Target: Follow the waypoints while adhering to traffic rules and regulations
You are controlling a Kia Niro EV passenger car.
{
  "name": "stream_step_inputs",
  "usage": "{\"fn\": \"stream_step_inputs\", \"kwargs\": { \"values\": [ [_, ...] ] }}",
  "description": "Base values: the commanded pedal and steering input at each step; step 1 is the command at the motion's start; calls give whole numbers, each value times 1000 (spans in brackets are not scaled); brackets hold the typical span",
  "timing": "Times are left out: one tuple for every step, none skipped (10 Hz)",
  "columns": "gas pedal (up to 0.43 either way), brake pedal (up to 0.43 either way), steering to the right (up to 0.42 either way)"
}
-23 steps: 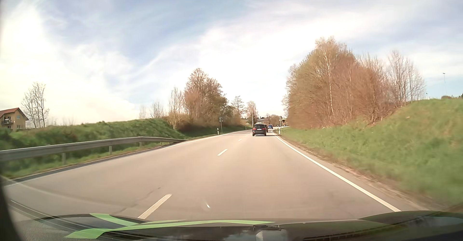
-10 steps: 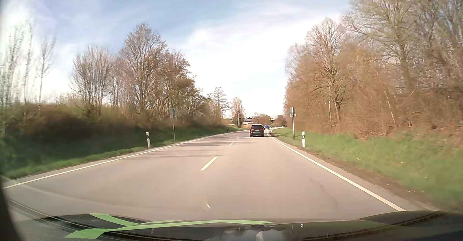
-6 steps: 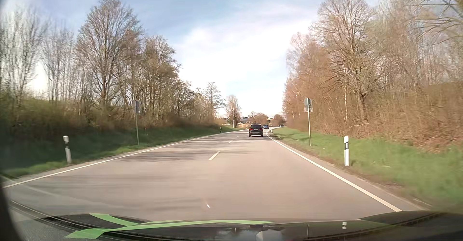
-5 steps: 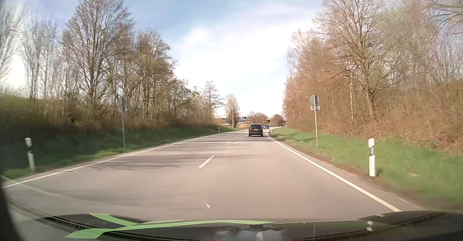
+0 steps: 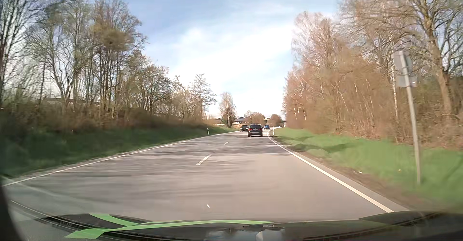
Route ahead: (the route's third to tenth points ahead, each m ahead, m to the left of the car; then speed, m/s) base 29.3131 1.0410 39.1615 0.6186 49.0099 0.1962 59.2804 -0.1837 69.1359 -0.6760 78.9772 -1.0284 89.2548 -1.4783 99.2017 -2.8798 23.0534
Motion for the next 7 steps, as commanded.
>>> {"fn": "stream_step_inputs", "kwargs": {
  "values": [
    [118, 0, 4],
    [118, 0, 4],
    [118, 0, 4],
    [130, 0, 4],
    [130, 0, 4],
    [150, 0, 4],
    [150, 0, 4]
  ]
}}
